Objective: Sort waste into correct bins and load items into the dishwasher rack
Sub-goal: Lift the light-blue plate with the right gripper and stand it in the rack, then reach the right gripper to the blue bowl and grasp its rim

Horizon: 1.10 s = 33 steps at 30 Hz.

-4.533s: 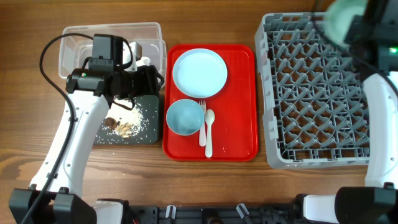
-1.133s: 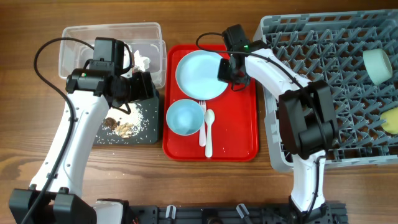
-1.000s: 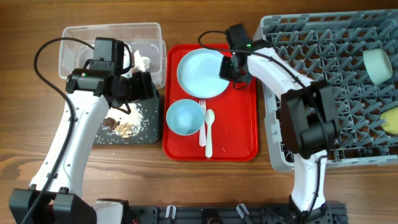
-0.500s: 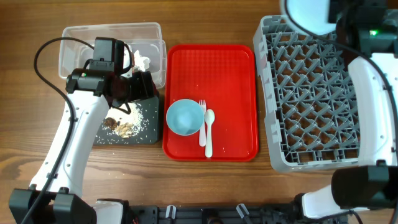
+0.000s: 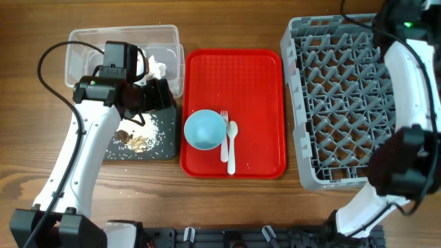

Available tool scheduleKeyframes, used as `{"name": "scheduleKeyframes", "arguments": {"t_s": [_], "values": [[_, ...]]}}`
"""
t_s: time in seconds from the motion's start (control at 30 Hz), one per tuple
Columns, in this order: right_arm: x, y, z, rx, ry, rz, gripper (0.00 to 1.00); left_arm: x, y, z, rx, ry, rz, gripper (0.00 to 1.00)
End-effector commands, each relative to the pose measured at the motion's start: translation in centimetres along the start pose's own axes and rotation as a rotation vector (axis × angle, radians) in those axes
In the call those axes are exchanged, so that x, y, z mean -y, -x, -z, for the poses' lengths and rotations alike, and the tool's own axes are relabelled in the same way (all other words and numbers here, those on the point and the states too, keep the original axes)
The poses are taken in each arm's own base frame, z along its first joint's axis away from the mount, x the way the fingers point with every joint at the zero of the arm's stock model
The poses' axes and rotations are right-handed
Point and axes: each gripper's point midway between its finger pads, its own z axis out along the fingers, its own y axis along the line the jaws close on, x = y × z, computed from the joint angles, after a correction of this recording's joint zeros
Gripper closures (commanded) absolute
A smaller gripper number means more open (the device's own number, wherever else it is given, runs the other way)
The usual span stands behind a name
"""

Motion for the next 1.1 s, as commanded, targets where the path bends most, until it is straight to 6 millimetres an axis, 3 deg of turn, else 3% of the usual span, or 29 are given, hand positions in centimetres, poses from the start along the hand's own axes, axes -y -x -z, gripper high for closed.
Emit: {"name": "scheduleKeyframes", "arguments": {"t_s": [0.0, 0.17, 0.4, 0.43, 0.5, 0.57, 0.73, 0.83, 0.9, 0.97, 1.07], "values": [[-1.9, -1.6, -1.7, -0.055, -0.039, 0.052, 0.96, 0.1, 0.3, 0.3, 0.016, 0.002, 0.004, 0.16], [-4.2, -2.5, -2.2, -0.071, 0.016, 0.059, 0.96, 0.1, 0.3, 0.3, 0.016, 0.002, 0.004, 0.16], [-8.2, -4.9, -0.3, -0.136, 0.193, 0.089, 0.96, 0.1, 0.3, 0.3, 0.016, 0.002, 0.004, 0.16], [-8.8, -5.5, -0.1, -0.155, 0.226, 0.115, 0.92, 0.1, 0.3, 0.3, 0.016, 0.002, 0.004, 0.16], [-8.9, -6.2, 0.4, -0.177, 0.261, 0.130, 0.67, 0.1, 0.3, 0.3, 0.016, 0.002, 0.004, 0.16], [-8.7, -6.1, 1.3, -0.178, 0.309, 0.117, 0.51, 0.1, 0.3, 0.3, 0.016, 0.002, 0.004, 0.16], [-7.0, -2.8, 7.7, -0.048, 0.600, 0.002, 0.18, 0.1, 0.3, 0.3, 0.016, 0.003, 0.004, 0.14], [-10.4, -1.7, 17.3, 0.032, 1.154, -0.035, 0.17, 0.1, 0.3, 0.3, 0.015, 0.004, 0.003, 0.13], [-11.8, -2.2, 22.2, -0.005, 1.425, -0.056, 0.23, -0.1, 0.2, 0.3, 0.015, 0.014, 0.004, 0.13], [-13.4, -4.4, 26.3, -0.143, 1.612, -0.055, 0.25, -1.2, 0.2, 0.4, 0.020, 0.072, 0.051, 0.11], [-16.3, -8.0, 29.3, -0.230, 1.641, 0.073, 0.25, -3.4, 0.2, 0.7, 0.032, 0.154, 0.190, 0.06]]}}
